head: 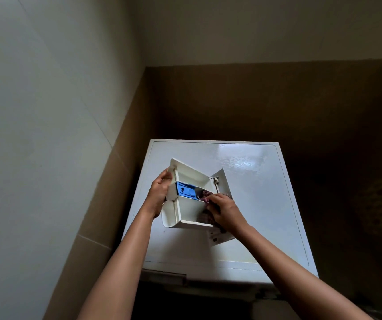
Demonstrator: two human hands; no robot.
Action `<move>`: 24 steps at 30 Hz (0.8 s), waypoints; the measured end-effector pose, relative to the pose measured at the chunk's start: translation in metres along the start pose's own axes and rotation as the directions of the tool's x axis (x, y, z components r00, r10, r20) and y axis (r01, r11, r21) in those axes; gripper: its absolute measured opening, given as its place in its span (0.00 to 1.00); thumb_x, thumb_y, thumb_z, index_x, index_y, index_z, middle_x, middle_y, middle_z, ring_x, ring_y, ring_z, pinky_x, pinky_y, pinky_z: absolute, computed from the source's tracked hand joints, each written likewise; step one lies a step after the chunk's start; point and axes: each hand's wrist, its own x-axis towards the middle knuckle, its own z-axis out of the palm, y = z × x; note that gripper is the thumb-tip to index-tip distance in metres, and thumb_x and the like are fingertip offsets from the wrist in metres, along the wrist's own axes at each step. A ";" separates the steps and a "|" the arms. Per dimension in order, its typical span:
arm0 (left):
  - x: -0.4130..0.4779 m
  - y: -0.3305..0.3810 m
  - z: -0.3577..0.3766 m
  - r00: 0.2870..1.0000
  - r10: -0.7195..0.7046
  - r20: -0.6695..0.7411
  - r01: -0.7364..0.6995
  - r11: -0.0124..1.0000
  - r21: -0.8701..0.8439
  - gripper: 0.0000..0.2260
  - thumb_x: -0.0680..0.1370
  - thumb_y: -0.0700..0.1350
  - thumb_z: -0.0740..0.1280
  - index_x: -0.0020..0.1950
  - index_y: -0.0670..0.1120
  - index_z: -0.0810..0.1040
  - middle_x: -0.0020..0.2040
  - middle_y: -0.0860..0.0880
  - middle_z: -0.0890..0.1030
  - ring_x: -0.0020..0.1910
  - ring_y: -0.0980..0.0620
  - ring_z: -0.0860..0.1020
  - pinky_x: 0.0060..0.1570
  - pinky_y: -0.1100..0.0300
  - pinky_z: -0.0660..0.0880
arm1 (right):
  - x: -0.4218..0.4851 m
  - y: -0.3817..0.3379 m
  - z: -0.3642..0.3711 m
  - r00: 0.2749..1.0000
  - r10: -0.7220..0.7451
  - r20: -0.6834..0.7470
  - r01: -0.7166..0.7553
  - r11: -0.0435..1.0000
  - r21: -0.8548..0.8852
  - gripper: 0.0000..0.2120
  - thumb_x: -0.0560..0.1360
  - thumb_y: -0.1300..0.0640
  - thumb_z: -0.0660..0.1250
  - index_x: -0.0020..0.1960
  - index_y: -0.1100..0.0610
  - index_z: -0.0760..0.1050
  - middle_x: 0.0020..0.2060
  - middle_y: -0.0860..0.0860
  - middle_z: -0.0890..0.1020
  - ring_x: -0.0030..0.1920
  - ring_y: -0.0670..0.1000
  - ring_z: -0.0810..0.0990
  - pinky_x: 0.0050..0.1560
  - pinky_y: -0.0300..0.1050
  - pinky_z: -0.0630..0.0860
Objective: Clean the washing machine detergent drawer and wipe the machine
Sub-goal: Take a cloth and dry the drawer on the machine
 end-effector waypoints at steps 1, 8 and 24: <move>0.002 0.004 -0.001 1.000 -0.027 0.012 0.027 0.998 0.056 0.12 0.82 0.48 0.59 0.66 0.52 0.73 0.51 0.46 0.81 0.45 0.49 0.79 0.40 0.54 0.77 | 0.002 0.000 -0.001 1.000 0.026 0.016 -0.026 1.000 -0.011 0.09 0.76 0.60 0.67 0.54 0.60 0.81 0.50 0.56 0.82 0.51 0.58 0.78 0.51 0.38 0.70; 0.007 0.024 0.000 0.952 -0.288 -0.100 0.305 0.918 0.253 0.34 0.74 0.70 0.56 0.67 0.45 0.69 0.53 0.42 0.81 0.52 0.44 0.80 0.46 0.51 0.76 | 0.009 -0.023 0.003 0.979 0.072 0.191 -0.032 0.978 -0.207 0.16 0.74 0.58 0.64 0.61 0.59 0.75 0.58 0.56 0.79 0.58 0.60 0.74 0.60 0.45 0.64; -0.006 0.000 -0.001 0.973 0.015 -0.232 0.121 0.821 0.558 0.38 0.68 0.56 0.76 0.72 0.46 0.65 0.62 0.43 0.76 0.60 0.45 0.74 0.51 0.60 0.69 | 0.018 -0.051 -0.006 0.939 0.004 0.345 0.041 0.992 -0.120 0.10 0.76 0.55 0.63 0.50 0.62 0.72 0.44 0.60 0.78 0.42 0.55 0.72 0.38 0.45 0.64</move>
